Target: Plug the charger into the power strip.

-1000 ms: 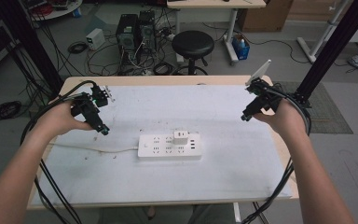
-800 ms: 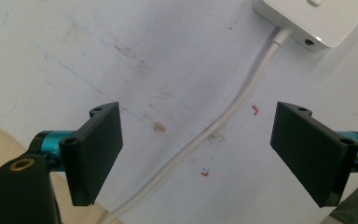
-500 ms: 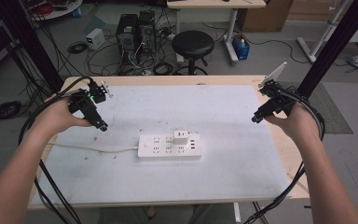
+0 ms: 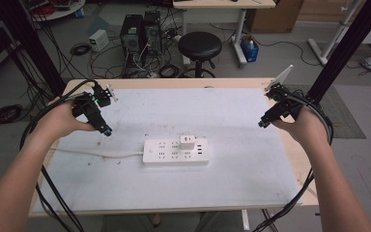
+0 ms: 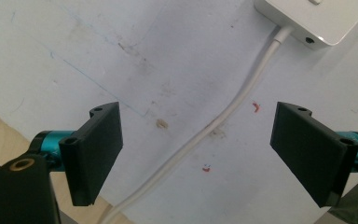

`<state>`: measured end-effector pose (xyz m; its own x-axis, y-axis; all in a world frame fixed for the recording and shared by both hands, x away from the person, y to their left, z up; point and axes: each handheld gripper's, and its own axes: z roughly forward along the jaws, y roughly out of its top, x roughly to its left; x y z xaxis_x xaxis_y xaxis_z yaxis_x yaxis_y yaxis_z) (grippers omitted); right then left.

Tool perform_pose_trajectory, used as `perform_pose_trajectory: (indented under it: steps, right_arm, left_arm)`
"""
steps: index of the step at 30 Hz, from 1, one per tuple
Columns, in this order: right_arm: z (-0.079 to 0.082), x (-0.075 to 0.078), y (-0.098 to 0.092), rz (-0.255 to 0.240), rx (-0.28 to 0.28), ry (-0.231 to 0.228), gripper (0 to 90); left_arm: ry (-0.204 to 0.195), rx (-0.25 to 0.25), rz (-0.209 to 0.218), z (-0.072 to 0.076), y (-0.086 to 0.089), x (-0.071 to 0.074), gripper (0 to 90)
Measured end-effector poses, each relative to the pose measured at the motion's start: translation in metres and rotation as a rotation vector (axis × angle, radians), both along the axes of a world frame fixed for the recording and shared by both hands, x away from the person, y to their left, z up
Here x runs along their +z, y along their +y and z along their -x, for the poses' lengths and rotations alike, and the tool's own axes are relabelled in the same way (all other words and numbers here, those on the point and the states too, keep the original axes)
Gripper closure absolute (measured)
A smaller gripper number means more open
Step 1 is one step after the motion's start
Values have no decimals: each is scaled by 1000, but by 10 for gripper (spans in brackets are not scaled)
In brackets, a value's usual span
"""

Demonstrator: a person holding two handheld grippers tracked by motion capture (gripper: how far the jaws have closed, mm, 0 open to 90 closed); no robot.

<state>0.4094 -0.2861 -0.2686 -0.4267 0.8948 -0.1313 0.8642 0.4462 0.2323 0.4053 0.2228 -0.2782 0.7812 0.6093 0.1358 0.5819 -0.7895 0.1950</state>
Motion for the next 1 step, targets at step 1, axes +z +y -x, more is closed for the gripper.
perform_pose_trajectory:
  steps: [1]
  right_arm:
    - [0, 0, 0, -1, -1, 1, 192]
  left_arm:
    - [1, 0, -3, 0, 0, 0, 168]
